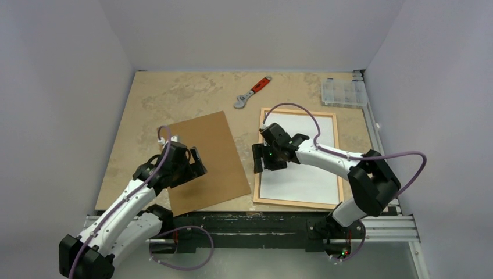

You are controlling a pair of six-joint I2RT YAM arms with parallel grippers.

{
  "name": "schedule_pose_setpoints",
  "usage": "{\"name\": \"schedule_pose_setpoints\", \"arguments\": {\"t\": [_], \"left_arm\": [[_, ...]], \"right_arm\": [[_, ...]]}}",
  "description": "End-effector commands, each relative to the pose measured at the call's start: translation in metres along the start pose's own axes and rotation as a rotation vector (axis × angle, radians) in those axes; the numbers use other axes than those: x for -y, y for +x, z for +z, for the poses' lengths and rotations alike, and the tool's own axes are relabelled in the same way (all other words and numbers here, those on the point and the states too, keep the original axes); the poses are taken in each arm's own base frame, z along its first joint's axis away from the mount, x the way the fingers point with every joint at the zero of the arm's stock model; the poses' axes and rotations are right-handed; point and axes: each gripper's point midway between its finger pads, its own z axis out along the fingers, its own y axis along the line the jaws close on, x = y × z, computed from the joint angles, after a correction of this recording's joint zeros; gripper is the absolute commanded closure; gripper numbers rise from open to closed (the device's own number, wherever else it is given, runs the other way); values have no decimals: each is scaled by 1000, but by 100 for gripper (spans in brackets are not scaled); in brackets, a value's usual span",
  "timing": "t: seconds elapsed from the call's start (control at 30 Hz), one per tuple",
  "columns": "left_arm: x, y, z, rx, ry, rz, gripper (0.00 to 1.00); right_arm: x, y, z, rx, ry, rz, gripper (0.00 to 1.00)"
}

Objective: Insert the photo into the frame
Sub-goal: Move the photo frame to the center of the board.

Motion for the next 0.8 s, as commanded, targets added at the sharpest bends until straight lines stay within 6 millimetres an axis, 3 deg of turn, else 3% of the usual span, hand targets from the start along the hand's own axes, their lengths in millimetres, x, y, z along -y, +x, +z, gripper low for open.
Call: {"name": "schedule_pose_setpoints", "arguments": {"t": [0.0,0.37,0.63,0.77], "left_arm": [[-7,-10,-9,49,-45,-84,4],[-27,-7,-5,31,-161,-81,4],[-37,-9,-10,51,-215,-88,4],[-45,-10,-13,65,-251,-93,4]], "right_arm": [[-12,-19,4,86,67,-65,33],[0,3,19,92,293,-183,46],[-2,24,16,87,296,-224,76],[-1,26,12,96,291,-221,73]]}}
